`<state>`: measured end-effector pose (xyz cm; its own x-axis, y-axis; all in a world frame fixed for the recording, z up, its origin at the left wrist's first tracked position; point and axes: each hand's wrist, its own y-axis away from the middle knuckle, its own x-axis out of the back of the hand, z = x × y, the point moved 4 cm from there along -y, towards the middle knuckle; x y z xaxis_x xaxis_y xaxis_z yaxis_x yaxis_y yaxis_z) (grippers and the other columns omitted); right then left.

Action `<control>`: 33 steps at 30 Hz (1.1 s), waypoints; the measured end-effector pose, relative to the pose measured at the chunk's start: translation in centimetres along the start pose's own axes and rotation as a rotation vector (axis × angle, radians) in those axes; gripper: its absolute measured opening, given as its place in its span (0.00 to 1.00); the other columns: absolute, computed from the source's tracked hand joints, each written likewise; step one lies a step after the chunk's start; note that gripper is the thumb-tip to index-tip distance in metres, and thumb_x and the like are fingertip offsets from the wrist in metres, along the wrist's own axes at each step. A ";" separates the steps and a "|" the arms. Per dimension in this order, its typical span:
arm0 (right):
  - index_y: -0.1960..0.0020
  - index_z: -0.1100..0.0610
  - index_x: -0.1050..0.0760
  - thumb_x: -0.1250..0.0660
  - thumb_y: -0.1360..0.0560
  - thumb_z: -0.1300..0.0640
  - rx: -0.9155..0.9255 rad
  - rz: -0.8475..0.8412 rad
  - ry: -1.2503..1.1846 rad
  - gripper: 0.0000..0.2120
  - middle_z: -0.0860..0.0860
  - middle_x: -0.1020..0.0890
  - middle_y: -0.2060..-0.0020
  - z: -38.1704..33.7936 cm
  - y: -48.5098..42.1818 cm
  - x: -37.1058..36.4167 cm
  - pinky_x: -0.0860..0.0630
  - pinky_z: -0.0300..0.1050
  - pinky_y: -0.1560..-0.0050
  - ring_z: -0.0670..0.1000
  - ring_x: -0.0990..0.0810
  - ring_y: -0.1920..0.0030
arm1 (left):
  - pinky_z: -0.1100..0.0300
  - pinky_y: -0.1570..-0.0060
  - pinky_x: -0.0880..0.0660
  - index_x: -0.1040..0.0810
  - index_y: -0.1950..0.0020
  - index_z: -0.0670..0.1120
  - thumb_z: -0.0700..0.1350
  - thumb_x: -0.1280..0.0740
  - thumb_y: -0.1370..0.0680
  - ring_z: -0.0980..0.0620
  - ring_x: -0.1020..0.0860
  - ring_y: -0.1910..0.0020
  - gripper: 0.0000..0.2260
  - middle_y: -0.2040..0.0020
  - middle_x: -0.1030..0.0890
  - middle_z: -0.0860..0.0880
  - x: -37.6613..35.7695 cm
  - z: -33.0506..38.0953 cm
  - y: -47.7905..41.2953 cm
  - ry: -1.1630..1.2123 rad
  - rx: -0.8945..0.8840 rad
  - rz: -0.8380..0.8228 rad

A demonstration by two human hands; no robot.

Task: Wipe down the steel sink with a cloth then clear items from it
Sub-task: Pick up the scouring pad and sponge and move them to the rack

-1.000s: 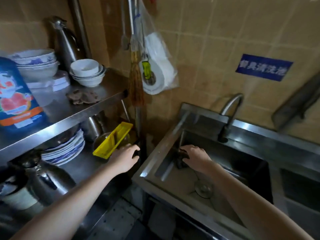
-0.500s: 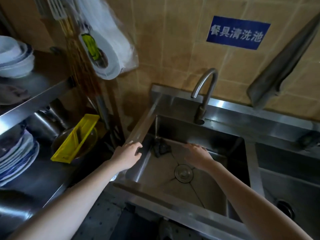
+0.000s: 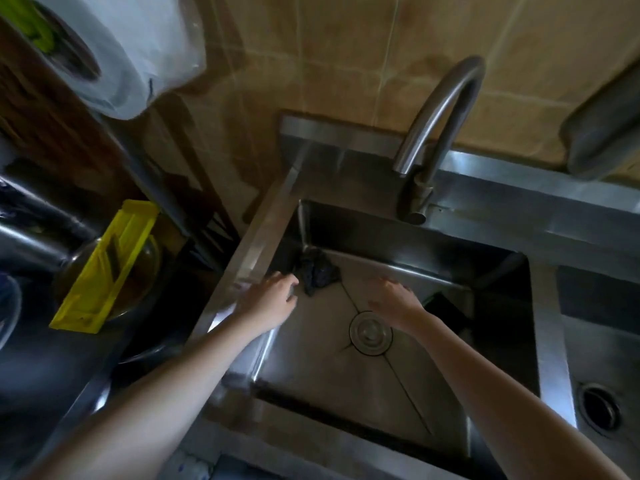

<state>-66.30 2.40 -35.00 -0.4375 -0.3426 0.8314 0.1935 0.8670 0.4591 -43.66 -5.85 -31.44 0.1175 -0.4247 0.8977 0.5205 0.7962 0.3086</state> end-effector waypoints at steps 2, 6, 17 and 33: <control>0.29 0.49 0.35 0.37 0.25 0.51 -0.030 -0.005 -0.035 0.24 0.53 0.27 0.34 0.8 -1.3 -0.8 0.30 0.50 0.36 0.56 0.27 0.36 | 0.54 0.47 0.28 0.29 0.35 0.48 0.47 0.40 0.22 0.44 0.25 0.42 0.15 0.40 0.25 0.47 -1.0 0.1 -1.8 0.011 0.018 0.013; 0.30 0.47 0.35 0.37 0.25 0.51 -0.048 -0.022 -0.071 0.24 0.52 0.28 0.33 2.5 -3.7 -2.6 0.31 0.49 0.36 0.56 0.26 0.36 | 0.51 0.50 0.26 0.30 0.36 0.47 0.49 0.40 0.23 0.40 0.24 0.47 0.17 0.45 0.22 0.43 -3.4 -0.3 -5.0 -0.110 0.072 0.062; 0.29 0.50 0.35 0.34 0.25 0.53 -0.081 -0.070 -0.145 0.25 0.52 0.29 0.32 7.9 -9.5 -6.6 0.31 0.49 0.34 0.55 0.28 0.35 | 0.47 0.44 0.30 0.39 0.28 0.50 0.51 0.41 0.21 0.40 0.30 0.36 0.22 0.33 0.33 0.43 -12.1 -1.6 -13.5 0.028 0.183 -0.150; 0.34 0.53 0.28 0.35 0.25 0.56 -0.057 -0.047 -0.185 0.19 0.52 0.25 0.37 12.1 -9.4 -9.7 0.31 0.42 0.38 0.52 0.26 0.39 | 0.42 0.39 0.37 0.29 0.47 0.53 0.57 0.43 0.21 0.43 0.31 0.38 0.11 0.38 0.32 0.48 -17.1 -0.4 -16.7 -0.011 0.061 -0.171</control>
<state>-74.48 1.93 -51.15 -0.6004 -0.3049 0.7393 0.2161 0.8282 0.5171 -54.03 -12.00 -52.05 0.0224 -0.5515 0.8339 0.4802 0.7375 0.4749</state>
